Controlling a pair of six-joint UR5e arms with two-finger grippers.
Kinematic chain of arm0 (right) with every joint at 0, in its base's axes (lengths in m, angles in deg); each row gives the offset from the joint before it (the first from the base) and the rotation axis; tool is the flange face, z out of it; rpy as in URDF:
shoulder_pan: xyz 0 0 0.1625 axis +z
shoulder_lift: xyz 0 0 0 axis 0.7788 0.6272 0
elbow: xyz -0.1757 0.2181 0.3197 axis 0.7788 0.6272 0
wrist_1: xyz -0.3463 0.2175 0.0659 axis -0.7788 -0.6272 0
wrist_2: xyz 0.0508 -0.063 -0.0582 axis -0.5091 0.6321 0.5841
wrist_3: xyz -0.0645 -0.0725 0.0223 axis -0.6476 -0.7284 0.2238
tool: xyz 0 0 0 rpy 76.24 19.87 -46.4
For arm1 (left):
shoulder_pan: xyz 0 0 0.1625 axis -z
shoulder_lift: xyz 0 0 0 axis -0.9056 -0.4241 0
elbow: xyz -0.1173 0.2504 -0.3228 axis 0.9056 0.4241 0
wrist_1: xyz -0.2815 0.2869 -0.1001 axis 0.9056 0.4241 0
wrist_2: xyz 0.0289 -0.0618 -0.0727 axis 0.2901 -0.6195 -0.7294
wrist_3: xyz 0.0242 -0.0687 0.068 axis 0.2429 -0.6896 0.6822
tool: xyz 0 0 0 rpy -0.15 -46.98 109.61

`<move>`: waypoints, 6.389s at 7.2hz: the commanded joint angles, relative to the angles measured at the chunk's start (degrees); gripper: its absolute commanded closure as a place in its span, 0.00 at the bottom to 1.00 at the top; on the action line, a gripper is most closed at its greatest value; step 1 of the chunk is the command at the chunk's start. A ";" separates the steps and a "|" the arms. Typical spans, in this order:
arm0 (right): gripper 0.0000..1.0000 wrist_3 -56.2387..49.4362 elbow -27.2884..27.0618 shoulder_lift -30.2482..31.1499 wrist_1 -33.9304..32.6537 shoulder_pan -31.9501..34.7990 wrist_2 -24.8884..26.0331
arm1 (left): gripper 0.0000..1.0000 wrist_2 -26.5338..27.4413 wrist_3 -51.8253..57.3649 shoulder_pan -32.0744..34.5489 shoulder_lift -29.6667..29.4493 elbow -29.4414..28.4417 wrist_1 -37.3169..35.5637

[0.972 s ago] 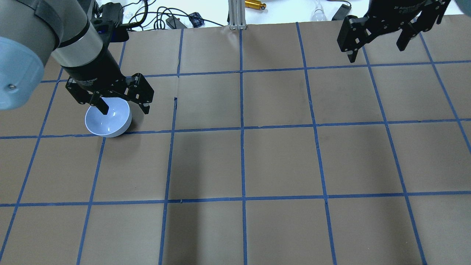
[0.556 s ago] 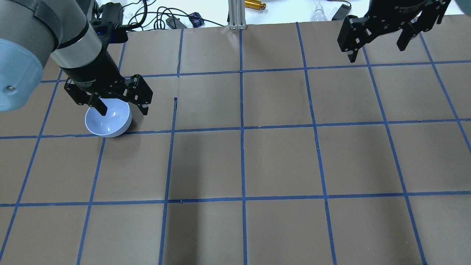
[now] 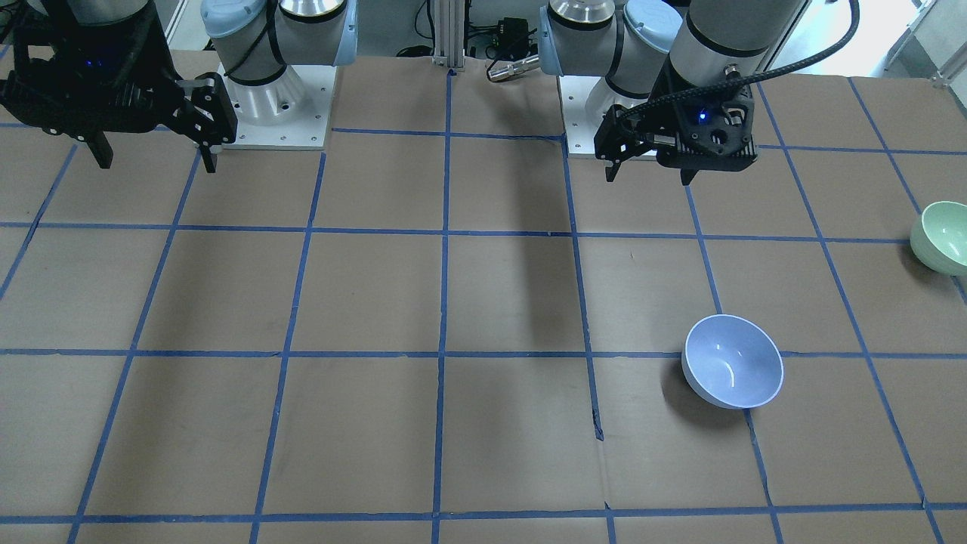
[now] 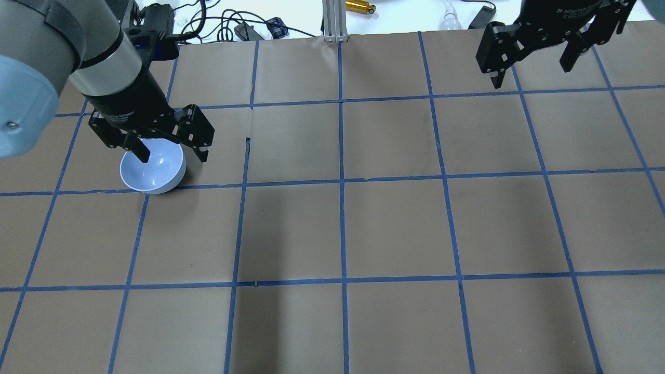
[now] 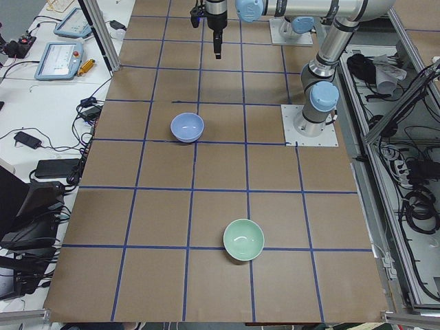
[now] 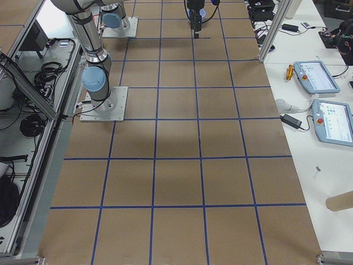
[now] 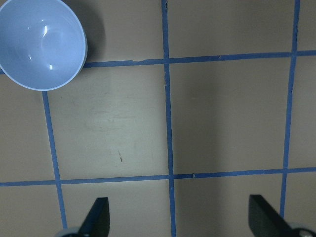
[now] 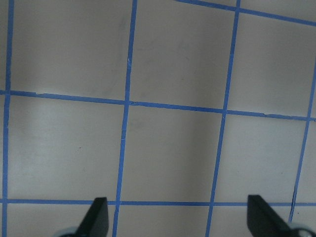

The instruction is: Stack green bowl on blue bowl

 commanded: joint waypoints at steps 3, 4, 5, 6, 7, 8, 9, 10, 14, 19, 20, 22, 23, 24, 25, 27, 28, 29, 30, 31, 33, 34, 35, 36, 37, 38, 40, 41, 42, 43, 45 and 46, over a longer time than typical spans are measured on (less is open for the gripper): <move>0.00 0.00 0.00 0.00 0.00 0.01 0.00 | 0.00 -0.07 2.53 -1.04 -0.86 -0.17 -1.10; 0.00 0.00 0.00 0.00 0.00 -0.07 0.00 | 0.00 0.19 12.73 -3.92 -1.04 0.00 -2.84; 0.00 0.00 0.00 0.00 0.00 0.01 0.00 | 0.00 0.54 23.62 -8.91 -1.30 0.00 -3.73; 0.00 0.00 0.00 0.00 0.00 -0.07 0.00 | 0.00 0.46 28.08 -12.96 -1.39 0.00 -3.74; 0.00 0.00 0.00 0.00 0.00 0.01 0.00 | 0.00 0.54 33.78 -16.31 -1.74 0.00 -3.74; 0.00 0.00 0.00 0.00 0.00 -0.07 0.00 | 0.00 0.81 42.19 -20.43 -1.65 -0.09 -3.65; 0.00 0.00 0.00 0.00 0.00 -0.07 0.00 | 0.00 0.81 50.54 -25.95 -2.00 0.00 -3.65; 0.00 0.00 0.00 0.00 0.00 0.01 0.00 | 0.00 0.81 60.46 -31.67 -2.18 0.00 -3.65; 0.00 0.00 0.00 0.00 0.00 -0.07 0.00 | 0.00 3.80 88.62 -44.79 -6.30 0.17 -8.28; 0.00 0.00 0.00 0.00 0.00 0.01 0.00 | 0.00 4.24 120.88 -62.10 -13.33 9.30 -28.06; 0.00 0.00 0.00 0.00 0.00 0.01 0.00 | 0.00 4.24 127.37 -64.57 -14.56 9.14 -28.34; 0.00 0.00 0.00 0.00 0.00 0.01 0.00 | 0.00 4.24 134.78 -66.26 -17.54 9.14 -32.71; 0.00 0.00 0.00 0.00 0.00 0.01 0.00 | 0.00 3.98 138.65 -67.66 -19.21 9.05 -35.00; 0.00 0.00 0.00 0.00 0.00 0.01 0.00 | 0.00 2.49 139.56 -68.71 -20.54 8.97 -35.20; 0.00 0.00 0.00 0.00 0.00 -0.07 0.00 | 0.00 1.17 141.57 -69.42 -21.94 8.62 -37.29; 0.00 0.00 0.00 0.00 0.00 -0.07 0.00 | 0.00 1.42 143.25 -70.30 -24.67 7.65 -38.81; 0.00 0.00 0.00 0.00 0.00 -0.07 0.00 | 0.00 1.42 144.57 -71.44 -25.99 7.04 -38.89; 0.00 0.00 0.00 0.00 0.00 0.01 0.00 | 0.00 1.51 144.58 -71.71 -27.30 6.77 -38.98; 0.00 0.00 0.00 0.00 0.00 0.01 0.00 | 0.00 1.77 144.32 -71.71 -28.54 6.68 -42.11; 0.00 0.00 0.00 0.00 0.00 -0.07 0.00 | 0.00 1.86 144.49 -71.80 -29.16 6.59 -43.28; 0.00 0.00 0.00 0.00 0.00 0.01 0.00 | 0.00 1.51 144.58 -71.80 -30.74 6.59 -43.38; 0.00 0.00 0.00 0.00 0.00 0.01 0.00 | 0.00 1.51 144.67 -71.80 -31.27 6.59 -43.38; 0.00 0.00 0.00 0.00 0.00 -0.07 0.00 | 0.00 1.69 144.49 -71.80 -31.45 6.59 -43.38; 0.00 0.00 0.00 0.00 0.00 0.01 0.00 | 0.03 1.77 144.40 -71.80 -31.80 6.59 -43.38; 0.00 0.00 0.00 0.00 0.00 0.01 0.00 | 0.18 1.95 144.58 -71.80 -31.89 6.50 -43.38; 0.00 0.00 0.00 0.00 0.00 -0.07 0.00 | 0.75 2.21 144.32 -71.80 -31.89 5.98 -43.38; 0.00 0.00 0.00 0.00 0.00 0.01 0.00 | 1.00 3.53 144.49 -71.89 -31.89 4.93 -43.29; 0.00 0.00 0.00 0.00 0.00 0.01 0.00 | 1.00 3.36 144.66 -71.80 -31.89 4.92 -43.29; 0.00 0.00 0.00 0.00 0.00 0.01 0.00 | 1.00 3.27 144.84 -71.80 -31.80 4.92 -42.85; 0.00 0.00 0.00 0.00 0.00 0.01 0.00 | 1.00 3.27 144.93 -71.89 -31.80 4.92 -42.59; 0.00 0.00 0.00 0.00 0.00 -0.07 0.00 | 1.00 3.36 145.02 -71.89 -31.27 5.01 -42.24; 0.00 0.00 0.00 0.00 0.00 0.01 0.00 | 1.00 3.36 145.19 -71.89 -31.01 5.01 -41.80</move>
